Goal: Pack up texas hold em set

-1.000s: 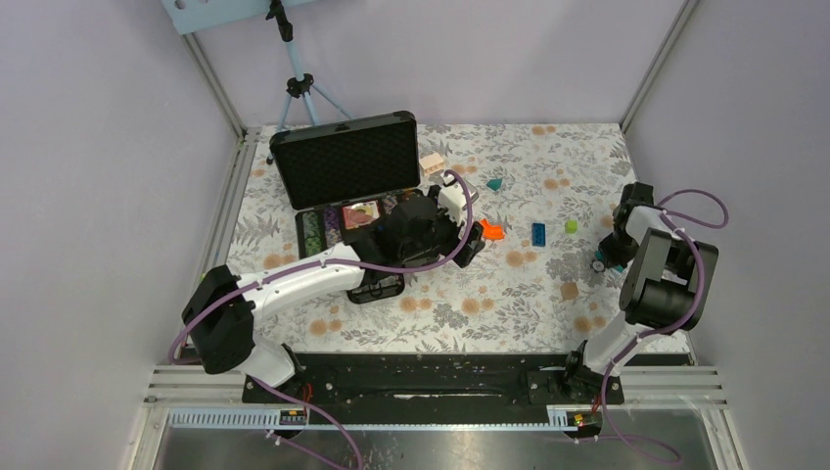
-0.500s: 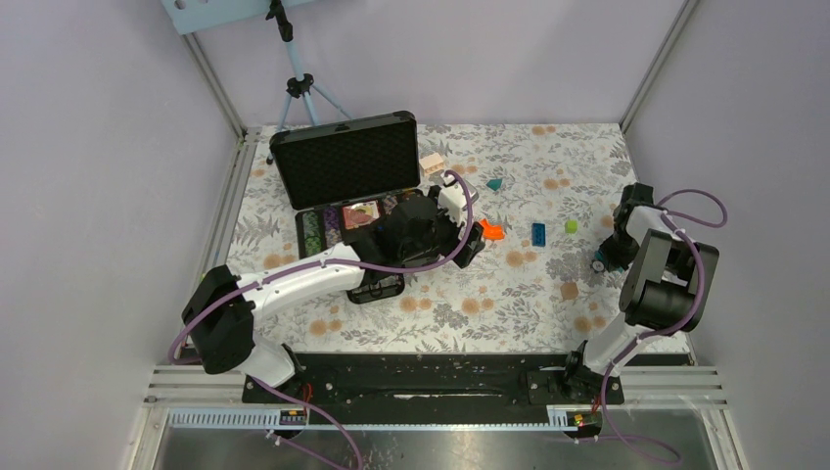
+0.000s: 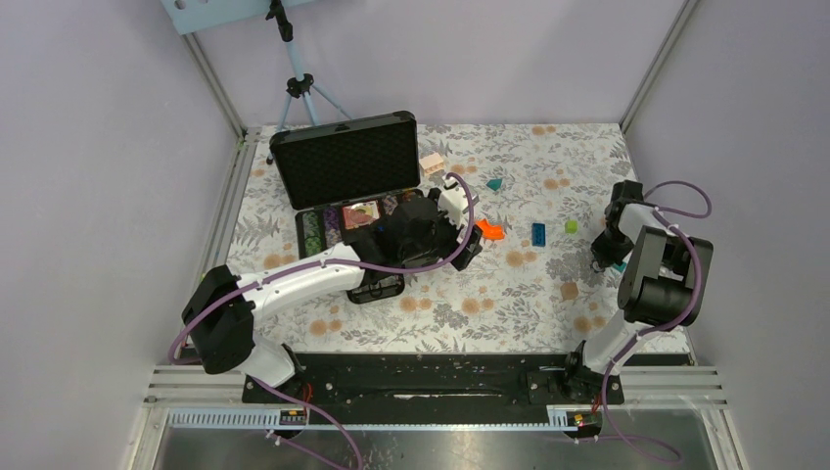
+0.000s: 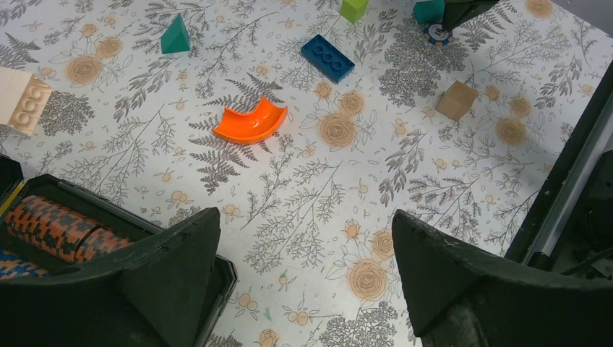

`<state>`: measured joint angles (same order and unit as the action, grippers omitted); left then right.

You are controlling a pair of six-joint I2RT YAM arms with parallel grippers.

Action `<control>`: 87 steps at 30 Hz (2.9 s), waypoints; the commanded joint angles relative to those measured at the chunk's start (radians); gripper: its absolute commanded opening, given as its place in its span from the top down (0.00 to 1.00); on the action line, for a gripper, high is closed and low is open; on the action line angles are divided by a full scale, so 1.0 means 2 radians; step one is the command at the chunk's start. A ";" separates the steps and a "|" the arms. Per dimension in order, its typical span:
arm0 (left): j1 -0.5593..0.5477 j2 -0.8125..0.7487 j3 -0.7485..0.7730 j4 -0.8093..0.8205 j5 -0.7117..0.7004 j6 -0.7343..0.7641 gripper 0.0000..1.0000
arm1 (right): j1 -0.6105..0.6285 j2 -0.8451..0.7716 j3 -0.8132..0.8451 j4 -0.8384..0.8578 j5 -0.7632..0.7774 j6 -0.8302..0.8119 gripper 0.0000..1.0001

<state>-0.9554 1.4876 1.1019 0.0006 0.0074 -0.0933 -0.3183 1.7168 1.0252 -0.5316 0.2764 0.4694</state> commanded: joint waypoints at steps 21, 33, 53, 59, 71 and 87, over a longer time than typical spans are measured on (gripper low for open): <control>0.001 -0.009 -0.005 0.006 -0.002 0.028 0.12 | 0.039 -0.007 0.026 -0.010 0.111 -0.008 0.98; 0.001 -0.006 0.002 0.000 -0.016 0.034 0.12 | 0.006 0.031 0.058 -0.043 0.102 0.010 0.97; 0.001 -0.013 -0.006 0.000 -0.011 0.030 0.12 | -0.036 -0.030 0.050 -0.042 0.052 0.025 0.36; 0.001 -0.005 -0.002 0.000 -0.008 0.031 0.12 | -0.051 0.018 0.074 -0.041 0.041 0.026 0.37; 0.001 0.008 0.007 0.000 -0.010 0.043 0.12 | -0.065 0.070 0.104 -0.041 0.005 0.041 0.42; 0.001 0.004 0.003 0.000 -0.008 0.043 0.12 | -0.063 0.058 0.071 -0.035 -0.020 0.030 0.53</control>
<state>-0.9554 1.5093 1.0859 -0.0154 -0.0055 -0.0223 -0.4416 1.8656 1.1969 -0.5911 0.2604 0.5285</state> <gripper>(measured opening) 0.879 0.479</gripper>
